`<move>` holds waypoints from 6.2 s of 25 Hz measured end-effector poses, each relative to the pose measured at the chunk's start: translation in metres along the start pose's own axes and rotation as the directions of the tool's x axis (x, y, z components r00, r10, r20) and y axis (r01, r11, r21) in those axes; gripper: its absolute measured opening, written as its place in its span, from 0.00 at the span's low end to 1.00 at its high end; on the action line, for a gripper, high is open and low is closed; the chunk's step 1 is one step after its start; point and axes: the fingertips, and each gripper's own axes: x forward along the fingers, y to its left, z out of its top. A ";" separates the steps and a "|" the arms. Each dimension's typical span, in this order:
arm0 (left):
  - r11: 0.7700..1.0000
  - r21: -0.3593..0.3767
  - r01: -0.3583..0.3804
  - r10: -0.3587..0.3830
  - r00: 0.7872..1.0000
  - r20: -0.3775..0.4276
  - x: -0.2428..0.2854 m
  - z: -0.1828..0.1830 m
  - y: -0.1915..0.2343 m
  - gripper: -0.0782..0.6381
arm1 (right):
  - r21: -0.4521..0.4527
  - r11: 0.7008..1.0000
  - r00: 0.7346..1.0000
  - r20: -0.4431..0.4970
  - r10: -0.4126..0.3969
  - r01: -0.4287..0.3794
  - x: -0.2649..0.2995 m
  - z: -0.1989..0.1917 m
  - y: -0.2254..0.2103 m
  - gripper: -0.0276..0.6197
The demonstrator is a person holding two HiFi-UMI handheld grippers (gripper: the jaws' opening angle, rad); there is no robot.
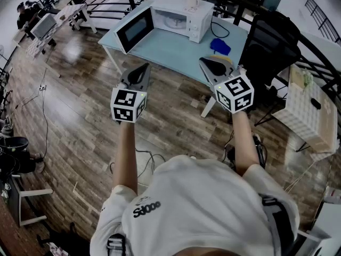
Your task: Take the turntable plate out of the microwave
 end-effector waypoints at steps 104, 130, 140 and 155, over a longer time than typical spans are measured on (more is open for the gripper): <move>0.597 -0.801 0.055 -0.403 0.883 -0.239 0.686 -0.349 0.281 0.45 | 0.466 0.791 0.871 -0.462 -0.166 0.397 0.583 -0.354 -0.317 0.29; 0.144 -0.980 -0.135 -0.310 0.934 -0.174 0.712 -0.364 0.286 0.33 | 0.749 0.518 0.901 -0.418 -0.115 0.413 0.604 -0.392 -0.316 0.29; 0.198 -0.976 -0.095 -0.335 0.929 -0.159 0.709 -0.355 0.285 0.30 | 0.908 0.171 0.909 -0.335 -0.247 0.381 0.617 -0.405 -0.347 0.34; 0.216 -0.972 -0.086 -0.340 0.927 -0.158 0.708 -0.357 0.292 0.27 | 0.950 -0.240 0.866 -0.287 -0.410 0.201 0.620 -0.417 -0.357 0.11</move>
